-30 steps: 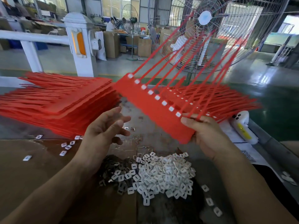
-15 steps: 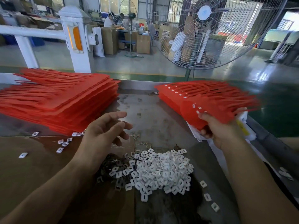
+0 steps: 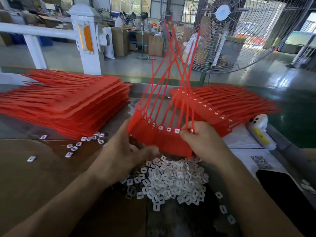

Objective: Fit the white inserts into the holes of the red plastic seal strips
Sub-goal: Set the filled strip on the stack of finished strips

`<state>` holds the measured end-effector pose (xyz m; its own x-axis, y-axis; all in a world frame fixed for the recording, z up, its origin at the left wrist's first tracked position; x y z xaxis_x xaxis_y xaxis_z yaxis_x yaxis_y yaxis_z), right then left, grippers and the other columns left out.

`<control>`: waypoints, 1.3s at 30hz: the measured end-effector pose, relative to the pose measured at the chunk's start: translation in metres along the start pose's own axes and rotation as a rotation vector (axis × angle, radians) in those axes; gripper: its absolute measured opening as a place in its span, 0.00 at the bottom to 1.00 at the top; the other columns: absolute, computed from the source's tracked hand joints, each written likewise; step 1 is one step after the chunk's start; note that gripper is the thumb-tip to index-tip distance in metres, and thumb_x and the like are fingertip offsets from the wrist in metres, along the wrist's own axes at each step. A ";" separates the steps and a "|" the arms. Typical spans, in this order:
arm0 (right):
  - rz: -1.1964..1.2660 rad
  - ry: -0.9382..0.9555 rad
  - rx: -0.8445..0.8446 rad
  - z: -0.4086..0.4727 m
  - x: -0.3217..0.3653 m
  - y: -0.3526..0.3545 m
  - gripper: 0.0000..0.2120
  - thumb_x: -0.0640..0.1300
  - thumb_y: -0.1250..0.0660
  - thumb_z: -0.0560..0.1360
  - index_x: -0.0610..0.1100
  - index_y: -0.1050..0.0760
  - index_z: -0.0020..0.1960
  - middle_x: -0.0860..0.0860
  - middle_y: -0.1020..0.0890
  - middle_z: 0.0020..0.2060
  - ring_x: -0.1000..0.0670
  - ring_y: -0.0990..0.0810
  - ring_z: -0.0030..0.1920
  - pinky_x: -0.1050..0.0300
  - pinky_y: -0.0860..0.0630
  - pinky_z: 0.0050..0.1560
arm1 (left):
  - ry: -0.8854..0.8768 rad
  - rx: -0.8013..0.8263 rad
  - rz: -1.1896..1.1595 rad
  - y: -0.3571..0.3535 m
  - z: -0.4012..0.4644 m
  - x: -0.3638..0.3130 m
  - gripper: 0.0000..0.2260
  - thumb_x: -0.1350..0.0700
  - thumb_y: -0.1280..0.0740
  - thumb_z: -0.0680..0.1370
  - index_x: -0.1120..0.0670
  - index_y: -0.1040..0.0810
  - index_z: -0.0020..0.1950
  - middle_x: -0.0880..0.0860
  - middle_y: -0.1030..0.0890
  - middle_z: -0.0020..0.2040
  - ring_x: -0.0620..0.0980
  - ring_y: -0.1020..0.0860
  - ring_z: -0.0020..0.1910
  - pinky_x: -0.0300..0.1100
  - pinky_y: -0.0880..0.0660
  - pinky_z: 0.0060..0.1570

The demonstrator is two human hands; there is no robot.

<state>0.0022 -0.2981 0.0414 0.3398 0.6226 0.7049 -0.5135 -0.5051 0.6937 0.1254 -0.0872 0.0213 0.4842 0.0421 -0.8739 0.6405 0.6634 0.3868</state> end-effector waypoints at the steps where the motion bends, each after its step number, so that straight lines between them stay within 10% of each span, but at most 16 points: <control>1: 0.043 0.008 0.020 0.001 -0.001 -0.001 0.10 0.51 0.36 0.75 0.47 0.20 0.45 0.48 0.16 0.34 0.46 0.17 0.32 0.45 0.19 0.33 | 0.009 -0.090 -0.101 0.002 0.002 0.003 0.16 0.41 0.25 0.75 0.38 0.25 0.61 0.46 0.16 0.47 0.45 0.16 0.42 0.36 0.20 0.35; 3: 0.166 -0.017 0.067 0.002 -0.007 -0.003 0.07 0.48 0.35 0.80 0.49 0.20 0.45 0.47 0.15 0.32 0.44 0.15 0.30 0.51 0.22 0.26 | 0.027 -0.239 -0.226 0.010 0.007 0.007 0.03 0.50 0.33 0.82 0.43 0.19 0.51 0.53 0.15 0.41 0.50 0.17 0.35 0.38 0.23 0.29; 13: 0.554 -0.020 0.160 0.003 -0.016 0.008 0.07 0.42 0.31 0.82 0.48 0.19 0.59 0.38 0.15 0.43 0.38 0.15 0.31 0.52 0.21 0.27 | 0.215 -0.315 -0.679 0.021 0.019 0.030 0.10 0.56 0.34 0.82 0.63 0.21 0.54 0.64 0.16 0.40 0.55 0.16 0.34 0.41 0.21 0.30; 29: 0.680 0.111 0.132 -0.004 -0.001 0.009 0.07 0.47 0.30 0.79 0.54 0.18 0.56 0.41 0.14 0.39 0.38 0.15 0.29 0.56 0.22 0.26 | 0.044 -0.487 -0.684 0.026 0.013 0.005 0.08 0.59 0.36 0.83 0.59 0.22 0.46 0.61 0.19 0.31 0.55 0.19 0.27 0.43 0.22 0.28; 39: 0.773 -0.087 -0.131 0.019 -0.026 0.024 0.06 0.40 0.29 0.78 0.45 0.19 0.55 0.44 0.14 0.38 0.43 0.18 0.26 0.57 0.25 0.22 | 0.158 -0.278 -0.877 0.016 0.025 0.013 0.11 0.62 0.36 0.81 0.60 0.25 0.63 0.63 0.15 0.54 0.57 0.15 0.47 0.44 0.18 0.43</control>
<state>-0.0045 -0.3377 0.0422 -0.0938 0.0717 0.9930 -0.7161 -0.6978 -0.0173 0.1567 -0.0943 0.0231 -0.2050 -0.4709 -0.8581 0.5634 0.6601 -0.4968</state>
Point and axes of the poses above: each hand's wrist, its own z-axis towards the middle knuckle, its own y-axis out of the back of the hand, x = y × z, the point moved 2 cm from there along z, towards the middle knuckle
